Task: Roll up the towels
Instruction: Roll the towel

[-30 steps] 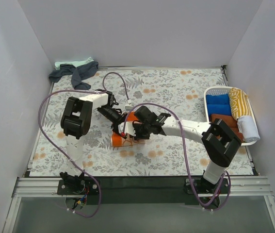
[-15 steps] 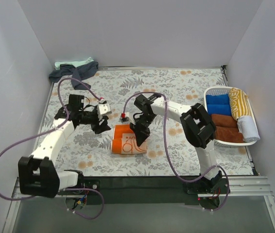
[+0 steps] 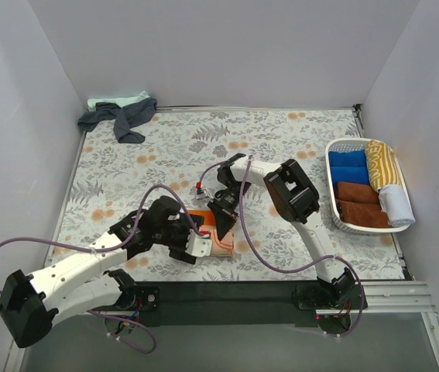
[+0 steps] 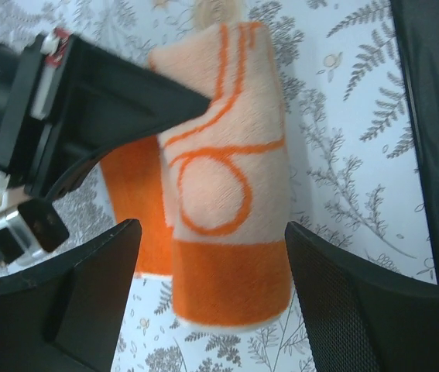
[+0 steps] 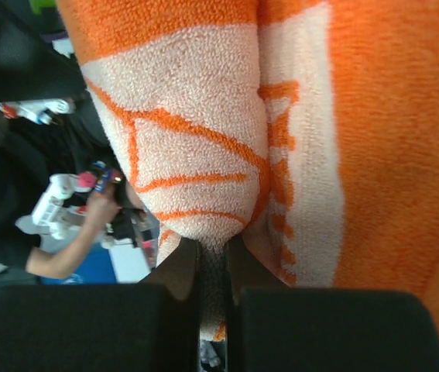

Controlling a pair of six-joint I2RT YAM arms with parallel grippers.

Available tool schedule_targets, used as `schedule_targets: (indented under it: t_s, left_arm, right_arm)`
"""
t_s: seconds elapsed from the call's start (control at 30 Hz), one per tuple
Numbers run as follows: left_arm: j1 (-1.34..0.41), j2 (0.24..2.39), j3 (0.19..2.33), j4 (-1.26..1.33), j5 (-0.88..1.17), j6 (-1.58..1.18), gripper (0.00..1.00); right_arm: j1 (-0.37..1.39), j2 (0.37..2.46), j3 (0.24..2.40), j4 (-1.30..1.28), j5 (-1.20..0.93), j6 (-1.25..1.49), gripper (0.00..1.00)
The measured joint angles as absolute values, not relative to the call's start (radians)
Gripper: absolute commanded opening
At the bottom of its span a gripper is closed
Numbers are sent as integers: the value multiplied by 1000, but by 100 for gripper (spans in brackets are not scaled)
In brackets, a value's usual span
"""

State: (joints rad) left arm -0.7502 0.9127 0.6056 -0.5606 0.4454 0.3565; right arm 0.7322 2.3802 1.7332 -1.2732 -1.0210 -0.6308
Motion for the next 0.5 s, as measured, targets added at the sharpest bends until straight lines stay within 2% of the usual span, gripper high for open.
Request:
schedule_targets:
  t_s: [0.13, 0.27, 0.37, 0.4, 0.5]
  left_arm:
    - [-880, 973, 601, -530, 366, 336, 72]
    - [-932, 1008, 572, -492, 308, 321, 70]
    - [-936, 1059, 551, -455, 260, 313, 62]
    - [-938, 1079, 551, -437, 245, 311, 57]
    - [-938, 1111, 553, -394, 220, 309, 44]
  right_arm:
    - [713, 2431, 1769, -1319, -1047, -600, 1]
    - [704, 2461, 1795, -1349, -1054, -582, 1]
    - [704, 2469, 1806, -1359, -1050, -578, 1]
    - [703, 2472, 1813, -1361, -1046, -576, 2]
    - [701, 2475, 1819, -1362, -1037, -570, 9]
